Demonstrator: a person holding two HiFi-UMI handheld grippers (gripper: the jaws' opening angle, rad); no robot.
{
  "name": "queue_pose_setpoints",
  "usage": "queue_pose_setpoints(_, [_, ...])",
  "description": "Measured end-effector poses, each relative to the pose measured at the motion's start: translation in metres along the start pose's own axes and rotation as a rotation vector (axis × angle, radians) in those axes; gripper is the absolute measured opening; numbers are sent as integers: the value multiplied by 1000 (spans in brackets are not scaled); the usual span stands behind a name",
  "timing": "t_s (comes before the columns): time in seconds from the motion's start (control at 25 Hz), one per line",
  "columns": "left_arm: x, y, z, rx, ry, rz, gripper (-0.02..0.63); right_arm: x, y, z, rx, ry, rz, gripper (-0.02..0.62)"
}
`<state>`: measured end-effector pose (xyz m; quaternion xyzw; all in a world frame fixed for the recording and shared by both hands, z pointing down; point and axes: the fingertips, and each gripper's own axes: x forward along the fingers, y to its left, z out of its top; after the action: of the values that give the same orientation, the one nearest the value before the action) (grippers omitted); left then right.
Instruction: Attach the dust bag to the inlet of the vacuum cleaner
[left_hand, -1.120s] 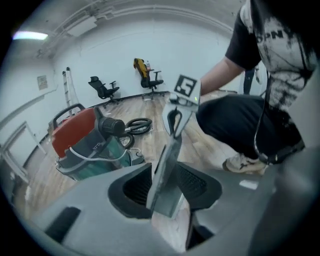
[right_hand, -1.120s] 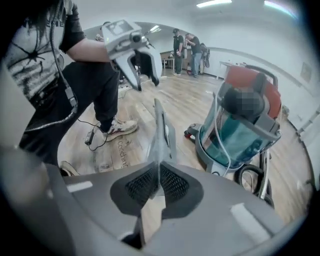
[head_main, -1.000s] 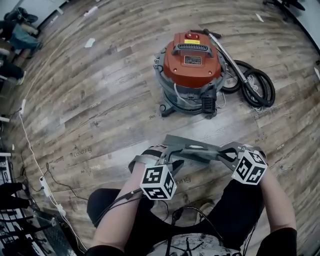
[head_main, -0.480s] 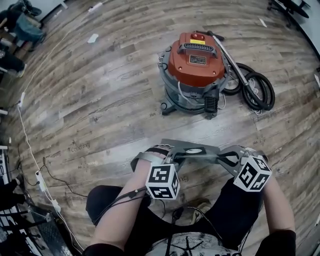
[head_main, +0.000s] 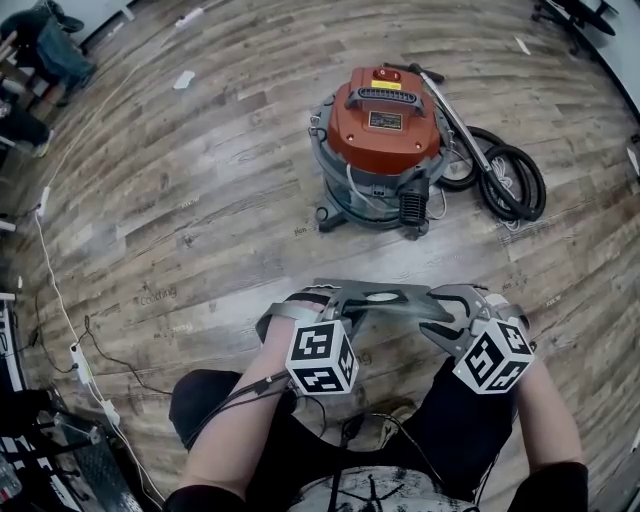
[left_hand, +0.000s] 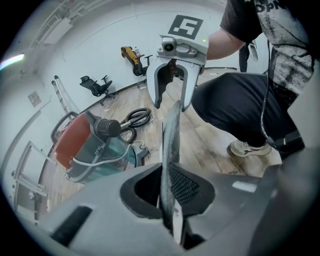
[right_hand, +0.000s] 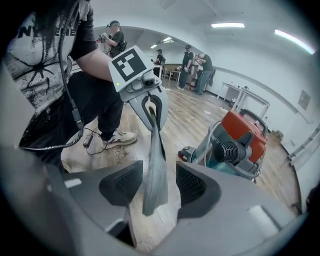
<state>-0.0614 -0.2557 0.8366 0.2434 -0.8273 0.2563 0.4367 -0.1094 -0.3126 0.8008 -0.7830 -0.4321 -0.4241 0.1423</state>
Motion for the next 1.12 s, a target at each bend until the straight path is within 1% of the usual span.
queue_pose_setpoints(0.08, [0, 0, 7, 15, 1, 0, 31, 9, 4, 7, -40, 8, -17, 222])
queue_pose_setpoints(0.16, [0, -2, 14, 34, 4, -4, 31, 18, 3, 6, -81, 40, -57, 224])
queue_pose_setpoints(0.2, [0, -3, 19, 44, 5, -4, 31, 20, 1, 3, -92, 53, -77, 203])
queue_pose_setpoints(0.24, [0, -3, 23, 51, 4, 0, 31, 21, -1, 1, -98, 62, -92, 168])
queue_pose_setpoints(0.28, [0, -2, 26, 54, 3, 5, 31, 20, -3, -1, -101, 66, -102, 116])
queue_pose_setpoints(0.32, [0, -2, 29, 54, 4, 8, 31, 18, -4, -3, -108, 69, -109, 80])
queue_pose_setpoints(0.36, [0, -2, 31, 53, 6, 9, 31, 17, -4, -5, -120, 72, -115, 59])
queue_pose_setpoints(0.44, [1, -1, 35, 56, 16, 9, 31, 13, -7, -7, -152, 83, -135, 39])
queue_pose_setpoints(0.52, [0, 4, 40, 60, 26, 11, 31, 6, -12, -7, -167, 85, -159, 35])
queue_pose_setpoints(0.64, [-11, 20, 51, 83, 54, 31, 31, -8, -25, 3, -156, 52, -205, 34])
queue_pose_setpoints(0.84, [-36, 51, 71, 188, 143, 91, 31, -32, -48, 20, -137, -21, -296, 32])
queue_pose_setpoints(1.0, [-34, 72, 81, 229, 127, 126, 32, -40, -69, 19, -119, -27, -361, 32])
queue_pose_setpoints(1.12, [-17, 92, 72, 243, 115, 119, 31, -25, -91, 14, -96, 6, -389, 32])
